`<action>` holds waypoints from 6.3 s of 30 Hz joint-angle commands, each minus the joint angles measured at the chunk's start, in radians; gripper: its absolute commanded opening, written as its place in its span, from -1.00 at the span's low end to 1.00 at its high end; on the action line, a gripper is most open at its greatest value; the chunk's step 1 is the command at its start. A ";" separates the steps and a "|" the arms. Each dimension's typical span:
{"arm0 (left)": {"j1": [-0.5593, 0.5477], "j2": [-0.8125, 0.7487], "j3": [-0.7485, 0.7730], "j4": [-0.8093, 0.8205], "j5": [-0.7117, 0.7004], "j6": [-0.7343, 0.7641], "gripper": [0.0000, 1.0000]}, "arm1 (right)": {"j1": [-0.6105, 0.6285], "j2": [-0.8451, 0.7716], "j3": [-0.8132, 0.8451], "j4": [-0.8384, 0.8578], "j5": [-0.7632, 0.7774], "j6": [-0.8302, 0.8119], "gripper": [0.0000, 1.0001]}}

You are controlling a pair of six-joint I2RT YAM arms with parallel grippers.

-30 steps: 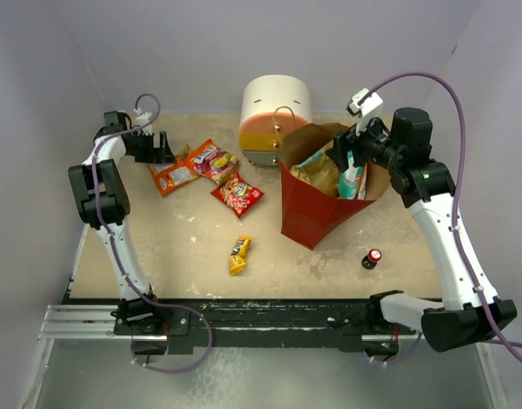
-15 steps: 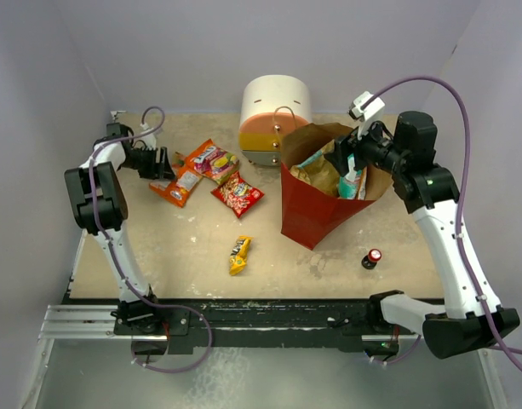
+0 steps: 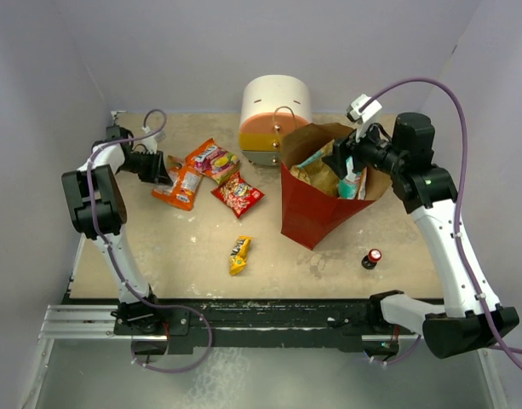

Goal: Place the snacks into the paper bag
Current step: Pick up the snack from the center of the board, then place the snack in the paper bag, then move the snack to the center of the board.

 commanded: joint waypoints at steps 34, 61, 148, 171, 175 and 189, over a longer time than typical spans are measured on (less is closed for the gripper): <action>-0.255 -0.766 -0.026 0.189 0.488 -0.146 -1.00 | 0.211 0.351 0.137 0.544 -0.377 0.419 0.73; -0.397 -0.803 -0.138 0.453 0.508 -0.312 -1.00 | 0.239 0.396 -0.002 0.936 -0.515 0.810 -0.31; -0.397 -0.808 -0.310 0.330 -0.073 -0.080 0.93 | -0.034 0.058 0.021 0.099 0.422 0.381 0.07; -0.397 -0.487 -0.446 0.462 -0.092 -0.292 0.82 | -0.034 -0.064 0.022 0.027 -0.077 -0.054 0.38; -0.397 -0.400 -0.430 0.460 -0.084 -0.313 0.79 | -0.035 -0.072 0.007 0.026 -0.083 -0.058 0.39; -0.397 -0.211 -0.338 0.503 -0.073 -0.287 0.78 | -0.037 -0.085 -0.024 0.023 -0.119 -0.060 0.42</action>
